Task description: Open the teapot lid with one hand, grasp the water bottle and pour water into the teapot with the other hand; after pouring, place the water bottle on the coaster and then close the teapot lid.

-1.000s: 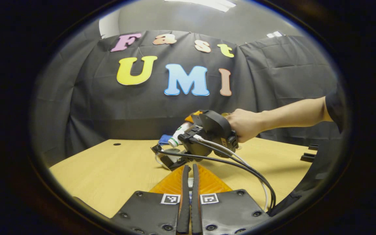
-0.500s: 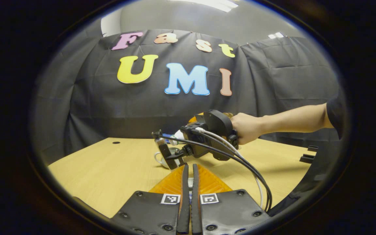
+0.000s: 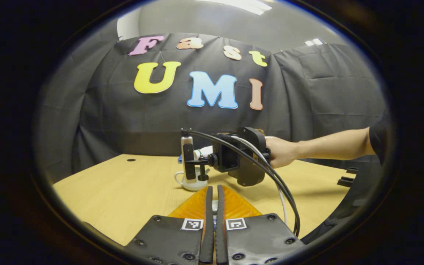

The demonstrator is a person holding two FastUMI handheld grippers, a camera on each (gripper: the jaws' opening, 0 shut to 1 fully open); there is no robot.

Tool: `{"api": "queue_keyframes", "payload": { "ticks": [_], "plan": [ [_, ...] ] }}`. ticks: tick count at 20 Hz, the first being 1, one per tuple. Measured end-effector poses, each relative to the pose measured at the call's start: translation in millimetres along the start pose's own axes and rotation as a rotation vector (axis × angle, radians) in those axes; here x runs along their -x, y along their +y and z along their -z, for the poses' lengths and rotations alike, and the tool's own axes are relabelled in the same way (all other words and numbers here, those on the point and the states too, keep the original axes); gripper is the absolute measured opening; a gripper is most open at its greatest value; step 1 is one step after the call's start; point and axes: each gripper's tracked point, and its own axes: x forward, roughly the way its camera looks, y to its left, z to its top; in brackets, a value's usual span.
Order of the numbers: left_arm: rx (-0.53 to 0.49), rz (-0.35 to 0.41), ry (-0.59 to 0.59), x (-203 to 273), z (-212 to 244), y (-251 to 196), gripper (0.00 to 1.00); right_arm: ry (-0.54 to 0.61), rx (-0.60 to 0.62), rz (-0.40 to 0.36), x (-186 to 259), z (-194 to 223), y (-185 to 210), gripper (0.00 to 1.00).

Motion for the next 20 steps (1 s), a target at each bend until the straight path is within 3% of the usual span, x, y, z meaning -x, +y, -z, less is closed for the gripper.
{"api": "queue_keyframes", "payload": {
  "ticks": [2,3,4,5,6,7,10,20],
  "plan": [
    [0.018,-0.01,-0.006,1,-1,2,0.12,0.0,-0.097,-0.028,2,1,7,0.75],
    [0.029,-0.016,-0.009,1,-2,3,0.08,-0.001,-0.151,-0.041,3,0,9,0.75],
    [0.039,-0.017,-0.012,1,-2,3,0.12,0.001,-0.205,-0.052,5,1,11,0.75],
    [0.044,-0.019,-0.013,1,-2,4,0.08,-0.007,-0.267,-0.058,9,0,10,0.75],
    [0.042,-0.026,-0.016,1,-4,6,0.12,-0.015,-0.327,-0.055,12,-1,6,0.76],
    [0.038,-0.033,-0.021,0,-5,7,0.08,-0.019,-0.393,-0.052,16,1,2,0.75],
    [0.063,-0.042,-0.05,-1,-19,11,0.12,-0.038,-0.615,-0.048,34,16,-5,0.76],
    [0.021,-0.059,-0.064,-106,-67,17,0.08,-0.096,-1.342,0.039,98,105,-21,0.75]
  ]
}}
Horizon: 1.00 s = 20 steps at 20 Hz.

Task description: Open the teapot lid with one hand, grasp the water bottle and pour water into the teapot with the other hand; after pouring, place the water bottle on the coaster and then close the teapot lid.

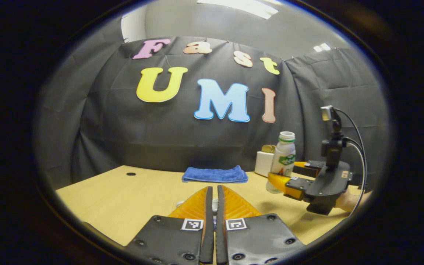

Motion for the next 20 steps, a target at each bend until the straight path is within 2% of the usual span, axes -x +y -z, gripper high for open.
{"api": "queue_keyframes", "payload": {
  "ticks": [1,2,6,7,8,9,10,12,13,18,19,20],
  "plan": [
    [0.001,0.002,0.005,-14,-2,-1,0.08,0.014,-0.035,0.013,1,8,-9,0.75],
    [0.001,0.005,0.009,-30,-1,-2,0.12,0.026,-0.071,0.028,0,13,-18,0.75],
    [-0.022,0.016,0.043,-92,11,-2,0.12,0.068,-0.212,0.066,1,26,-45,0.75],
    [-0.026,0.016,0.057,-105,16,-1,0.08,0.07,-0.228,0.069,1,27,-47,0.75],
    [-0.032,0.001,0.076,-114,25,7,0.08,0.072,-0.232,0.071,1,26,-50,0.75],
    [-0.035,-0.017,0.095,-125,33,16,0.12,0.072,-0.231,0.073,1,26,-50,0.75],
    [-0.036,-0.034,0.104,-131,39,25,0.08,0.072,-0.229,0.07,2,26,-50,0.75],
    [-0.013,-0.059,0.126,-139,52,43,0.08,0.074,-0.226,0.064,1,27,-48,0.75],
    [-0.002,-0.063,0.135,-142,58,48,0.12,0.077,-0.226,0.065,1,27,-48,0.75],
    [-0.012,-0.059,0.183,-149,80,53,0.12,0.101,-0.225,0.055,-1,35,-45,0.75],
    [-0.022,-0.06,0.185,-151,81,55,0.08,0.108,-0.224,0.053,-2,37,-45,0.75],
    [-0.027,-0.062,0.189,-152,82,56,0.12,0.114,-0.226,0.054,-3,38,-45,0.75]
  ]
}}
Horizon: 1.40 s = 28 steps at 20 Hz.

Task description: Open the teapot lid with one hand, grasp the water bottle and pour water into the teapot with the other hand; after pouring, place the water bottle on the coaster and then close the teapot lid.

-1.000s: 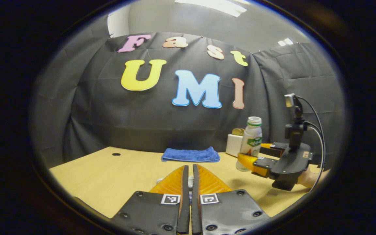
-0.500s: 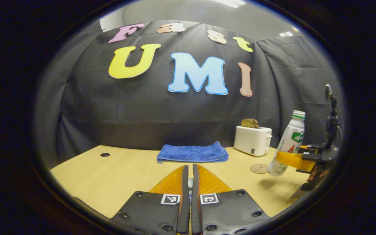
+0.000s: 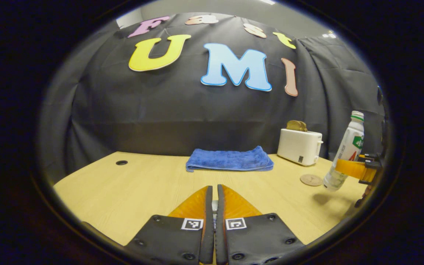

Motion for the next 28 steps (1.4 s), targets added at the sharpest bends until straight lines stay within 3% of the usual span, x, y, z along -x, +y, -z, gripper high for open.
{"api": "queue_keyframes", "payload": {
  "ticks": [5,6,10,12,14,15,16,20,25,28],
  "plan": [
    [0.005,-0.012,0.003,-1,5,2,0.09,0.015,-0.003,0.003,-3,6,-1,0.75],
    [-0.006,-0.015,0.003,0,5,0,0.16,0.026,-0.007,-0.004,-4,9,1,0.75],
    [-0.003,-0.015,-0.013,5,3,2,0.19,0.056,-0.01,-0.007,-8,19,2,0.75],
    [0.014,-0.01,-0.064,13,-12,4,0.27,0.06,-0.003,-0.003,-9,20,1,0.75],
    [0.042,0.005,-0.115,24,-28,2,0.46,0.049,0.007,0.013,-8,16,-4,0.75],
    [0.056,0.019,-0.138,28,-33,-1,0.46,0.038,0.005,0.023,-8,13,-7,0.75],
    [0.068,0.036,-0.158,34,-38,-5,0.55,0.029,0.014,0.036,-10,9,-14,0.75],
    [0.065,-0.012,-0.268,60,-61,2,0.75,-0.001,0.044,0.086,-22,-6,-42,0.75],
    [0.051,0.005,-0.334,72,-76,-2,0.75,0.069,-0.042,0.103,-45,-2,-65,0.75],
    [0.032,-0.002,-0.348,74,-80,-4,0.75,0.081,-0.019,0.131,-61,-5,-78,0.75]
  ]
}}
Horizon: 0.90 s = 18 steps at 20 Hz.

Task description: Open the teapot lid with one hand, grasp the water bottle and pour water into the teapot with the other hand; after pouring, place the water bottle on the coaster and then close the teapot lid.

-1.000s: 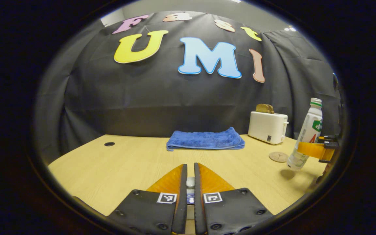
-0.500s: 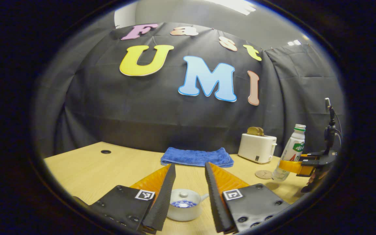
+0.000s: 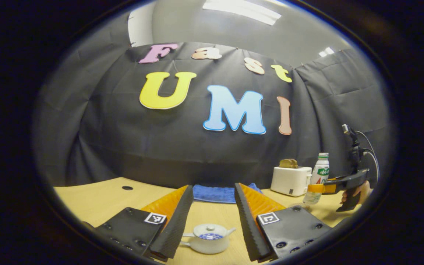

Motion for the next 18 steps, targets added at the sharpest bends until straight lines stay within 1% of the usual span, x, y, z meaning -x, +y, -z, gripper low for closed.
{"api": "queue_keyframes", "payload": {
  "ticks": [2,5,7,15,18],
  "plan": [
    [-0.024,0.002,-0.016,3,-4,-3,0.75,0.005,0.028,0.01,-12,1,-3,0.75],
    [-0.055,0.006,-0.016,2,-2,-7,0.75,0.006,0.028,0.021,-31,3,-4,0.75],
    [-0.069,0.004,-0.014,1,0,-7,0.75,0.028,0.014,0.033,-41,13,-8,0.75],
    [-0.076,0.001,-0.025,2,-3,-7,0.75,0.058,0.021,0.023,-55,31,-9,0.75],
    [-0.074,0.003,-0.021,0,-1,-8,0.75,0.067,0.006,0.034,-55,33,-12,0.77]
  ]
}}
